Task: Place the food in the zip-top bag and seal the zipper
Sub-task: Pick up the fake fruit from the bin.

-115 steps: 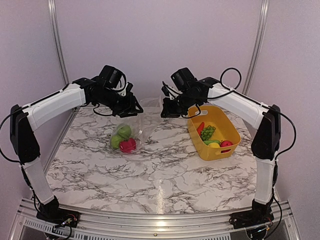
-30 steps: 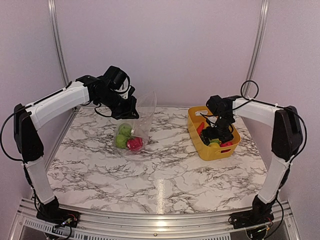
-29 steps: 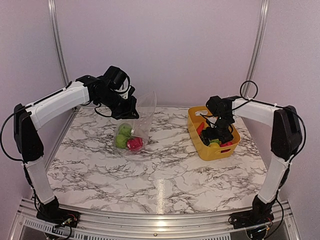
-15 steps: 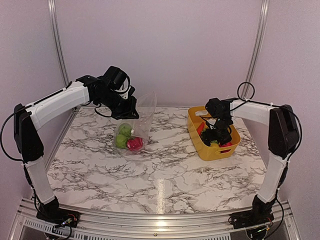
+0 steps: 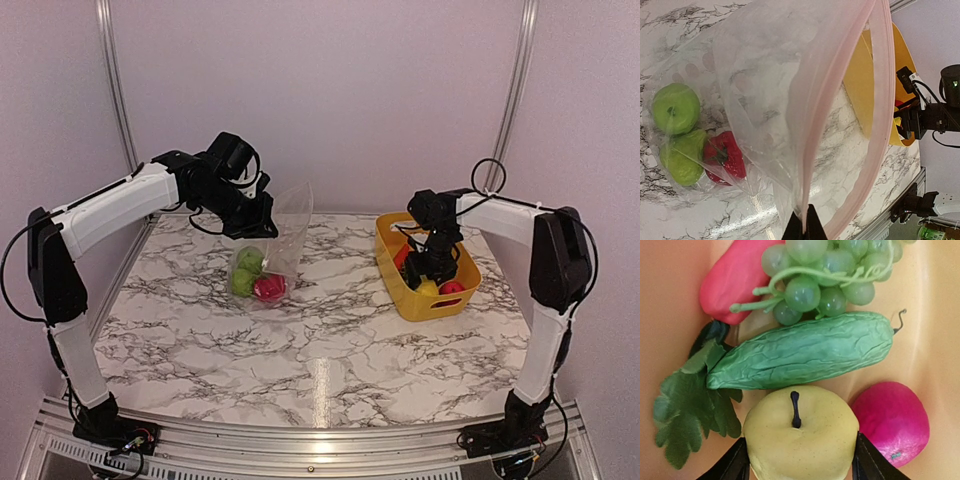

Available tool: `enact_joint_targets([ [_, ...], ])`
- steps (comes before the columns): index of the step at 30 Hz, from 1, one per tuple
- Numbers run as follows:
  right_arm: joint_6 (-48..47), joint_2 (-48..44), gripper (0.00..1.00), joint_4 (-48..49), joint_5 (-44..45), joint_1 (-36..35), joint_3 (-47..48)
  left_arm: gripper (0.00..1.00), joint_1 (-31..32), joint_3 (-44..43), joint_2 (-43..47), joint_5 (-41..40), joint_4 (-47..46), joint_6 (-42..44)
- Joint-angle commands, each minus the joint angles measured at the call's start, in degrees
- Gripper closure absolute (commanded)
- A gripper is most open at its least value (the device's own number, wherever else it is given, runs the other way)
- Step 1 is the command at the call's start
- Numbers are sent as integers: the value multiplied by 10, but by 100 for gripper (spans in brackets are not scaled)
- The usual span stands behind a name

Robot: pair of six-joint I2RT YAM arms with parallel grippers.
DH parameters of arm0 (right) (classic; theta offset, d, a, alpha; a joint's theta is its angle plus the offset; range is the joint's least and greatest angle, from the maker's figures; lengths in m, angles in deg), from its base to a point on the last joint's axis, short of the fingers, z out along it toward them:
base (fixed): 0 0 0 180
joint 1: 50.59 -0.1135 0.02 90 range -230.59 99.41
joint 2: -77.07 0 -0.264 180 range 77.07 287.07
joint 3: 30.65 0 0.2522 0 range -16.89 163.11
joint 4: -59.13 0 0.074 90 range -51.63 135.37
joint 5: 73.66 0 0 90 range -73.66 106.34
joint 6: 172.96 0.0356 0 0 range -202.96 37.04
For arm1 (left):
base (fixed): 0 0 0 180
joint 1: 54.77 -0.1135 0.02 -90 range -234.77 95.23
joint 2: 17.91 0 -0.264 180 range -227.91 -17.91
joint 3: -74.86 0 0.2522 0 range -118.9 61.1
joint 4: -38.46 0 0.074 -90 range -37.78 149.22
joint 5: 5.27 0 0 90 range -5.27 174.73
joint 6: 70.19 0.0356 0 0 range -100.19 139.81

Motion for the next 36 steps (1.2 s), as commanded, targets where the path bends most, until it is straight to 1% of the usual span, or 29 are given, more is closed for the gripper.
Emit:
enact_joint_targets([
  [1, -1, 1, 40, -34, 21, 4, 78, 100, 1, -2, 0, -4, -3, 6],
  [7, 8, 10, 42, -60, 20, 4, 186, 100, 0, -7, -4, -3, -2, 6],
  [11, 8, 10, 43, -41, -46, -2, 238, 100, 0, -11, -5, -2, -2, 6],
  [18, 31, 2, 45, 25, -134, -48, 310, 100, 0, -8, -1, -6, -1, 7],
  [23, 81, -8, 45, 101, -206, -75, 316, 100, 0, -9, 1, -8, 0, 8],
  [27, 132, -14, 45, 190, -269, -95, 298, 100, 0, -13, 2, -8, 0, 7],
  [32, 187, -6, 45, 283, -313, -112, 278, 100, 0, -16, 4, -8, -1, 4],
  [36, 226, 18, 45, 334, -336, -117, 288, 100, 0, -17, 3, -7, -1, 4],
])
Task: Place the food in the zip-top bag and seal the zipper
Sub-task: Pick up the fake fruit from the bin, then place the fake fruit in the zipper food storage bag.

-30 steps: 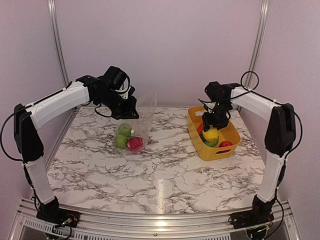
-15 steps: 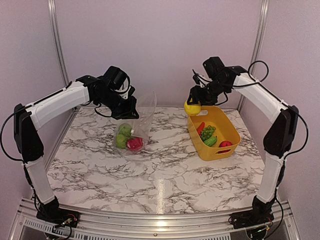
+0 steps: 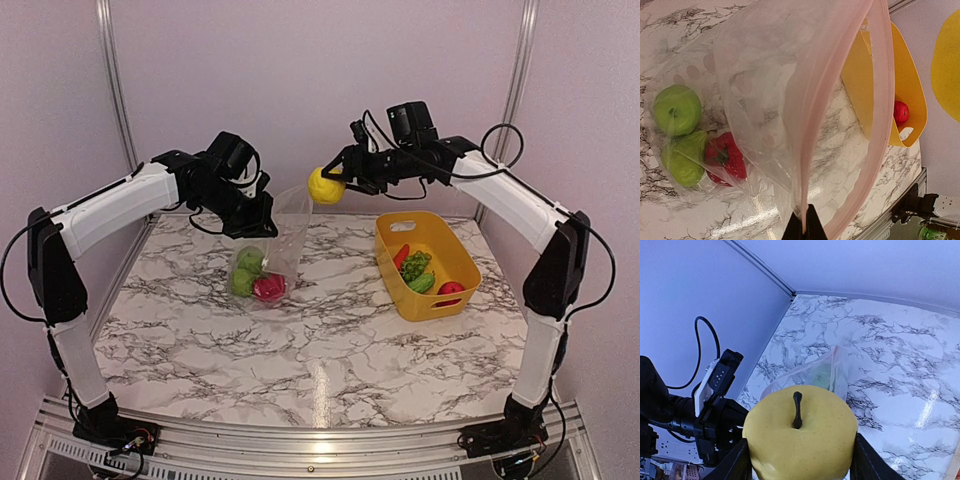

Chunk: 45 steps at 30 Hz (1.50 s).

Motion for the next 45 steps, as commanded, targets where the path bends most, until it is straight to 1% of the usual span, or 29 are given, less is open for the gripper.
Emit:
enact_joint_targets([
  [1, 66, 21, 45, 105, -48, -10, 10, 100, 0, -17, 3, -2, -1, 1],
  [4, 83, 41, 45, 128, -55, -24, 30, 100, 0, -23, 1, 0, -1, -3],
  [8, 71, 59, 46, 119, -37, -46, 48, 100, 0, -36, 1, 5, -2, -12],
  [13, 12, 71, 46, 69, 33, -76, 67, 100, 0, -50, 6, 13, -5, -24],
  [20, -24, 72, 44, 39, 120, -88, 72, 100, 0, -44, 14, 16, -5, -27],
  [24, -46, 76, 39, 27, 158, -98, 74, 100, 0, -45, 14, 15, -4, -27],
  [27, -52, 79, 30, 21, 171, -102, 75, 100, 0, -50, 12, 15, -5, -29],
  [29, -52, 77, 24, 24, 165, -103, 75, 100, 0, -52, 11, 16, -5, -30],
  [30, -52, 76, 23, 28, 158, -103, 75, 100, 0, -52, 10, 16, -5, -30],
  [35, -46, 67, 18, 39, 140, -103, 86, 100, -1, -54, 7, 19, -8, -33],
  [40, -48, 45, 18, 35, 143, -101, 93, 100, -1, -55, 4, 23, -10, -35],
  [42, -59, 25, 18, 34, 156, -99, 80, 100, -3, -56, 6, 27, -11, -33],
  [45, -74, -20, 18, 41, 189, -90, 30, 100, -11, -57, 20, 25, -7, -34],
])
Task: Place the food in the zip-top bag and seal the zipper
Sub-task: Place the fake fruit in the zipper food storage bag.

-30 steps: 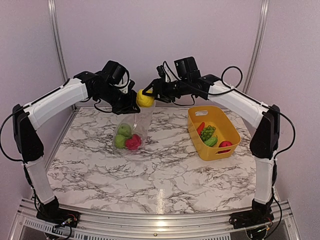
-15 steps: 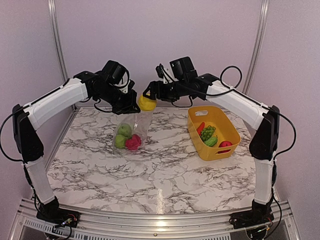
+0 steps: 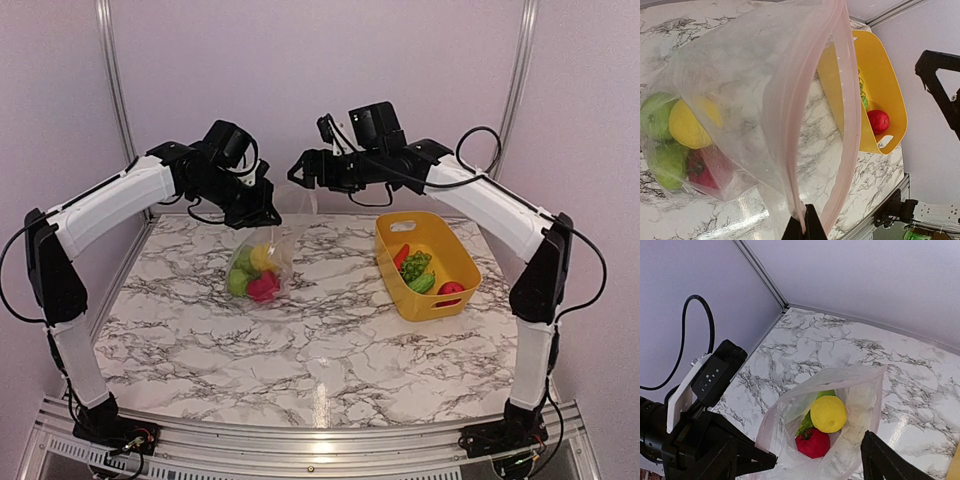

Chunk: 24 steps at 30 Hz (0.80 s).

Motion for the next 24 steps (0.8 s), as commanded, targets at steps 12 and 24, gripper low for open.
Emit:
enact_joint_targets([
  [12, -25, -242, 19, 31, 168, 110, -293, 100, -15, 25, 29, 6, -16, 1],
  [24, -22, -256, 23, -49, 218, 138, -381, 100, -15, 29, 18, 15, -21, 0],
])
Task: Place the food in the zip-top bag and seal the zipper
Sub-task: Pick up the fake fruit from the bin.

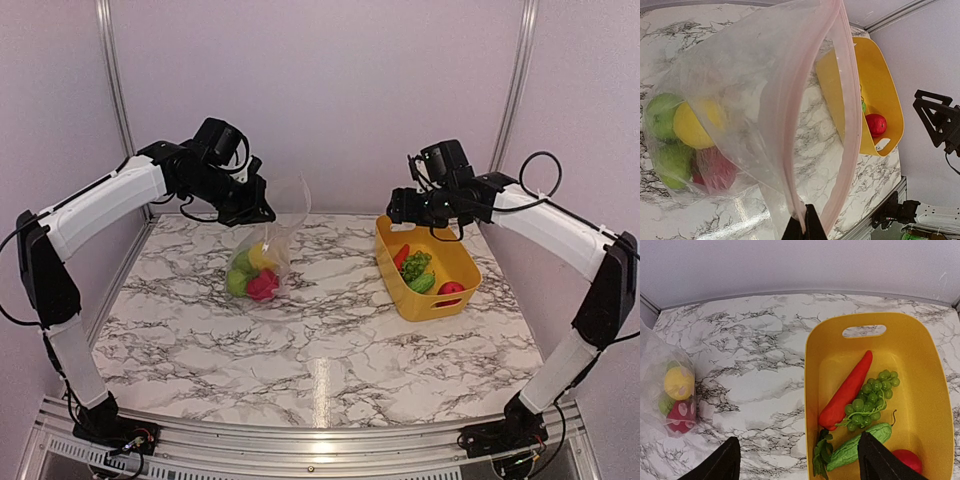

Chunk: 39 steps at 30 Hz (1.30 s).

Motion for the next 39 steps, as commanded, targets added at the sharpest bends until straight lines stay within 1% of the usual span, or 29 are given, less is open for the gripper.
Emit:
enact_joint_targets([
  [1, -2, -10, 23, -51, 30, 13, -23, 100, 0, 11, -4, 9, -12, 2],
  [5, -5, -5, 24, -93, 35, 23, -35, 100, 0, 16, -1, 8, -14, 2],
  [16, -29, -7, 24, -134, 13, 62, -87, 100, 0, 33, 0, 14, -18, 1],
  [22, -63, 7, 22, -177, 63, 64, -83, 100, 0, 28, -9, 22, -21, -5],
  [26, -78, 33, 17, -212, 83, 65, -84, 100, 0, 26, -10, 24, -23, -8],
  [30, -83, 47, 15, -217, 84, 74, -96, 100, 0, 26, -10, 25, -23, -10],
  [39, -100, 74, 14, -214, 69, 123, -85, 100, 0, 34, 1, 23, -23, -14],
])
